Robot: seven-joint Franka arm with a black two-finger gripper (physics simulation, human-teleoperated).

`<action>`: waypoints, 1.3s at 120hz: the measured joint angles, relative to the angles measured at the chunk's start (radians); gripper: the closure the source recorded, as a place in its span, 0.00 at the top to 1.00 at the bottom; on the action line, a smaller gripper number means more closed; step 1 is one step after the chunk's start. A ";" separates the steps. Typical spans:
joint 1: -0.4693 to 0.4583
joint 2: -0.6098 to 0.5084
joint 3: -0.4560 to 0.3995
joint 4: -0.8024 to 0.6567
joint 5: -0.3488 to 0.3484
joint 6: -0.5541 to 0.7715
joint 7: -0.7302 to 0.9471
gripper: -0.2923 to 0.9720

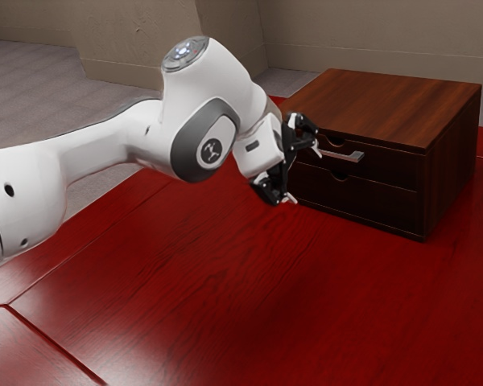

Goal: Pull the drawer handle with one arm to open the drawer

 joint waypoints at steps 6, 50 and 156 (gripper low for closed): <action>0.000 0.016 0.001 0.015 0.000 -0.003 0.005 0.77; -0.005 0.095 0.029 0.110 0.002 -0.016 0.029 0.77; -0.027 0.253 0.061 0.308 0.006 -0.049 0.053 0.77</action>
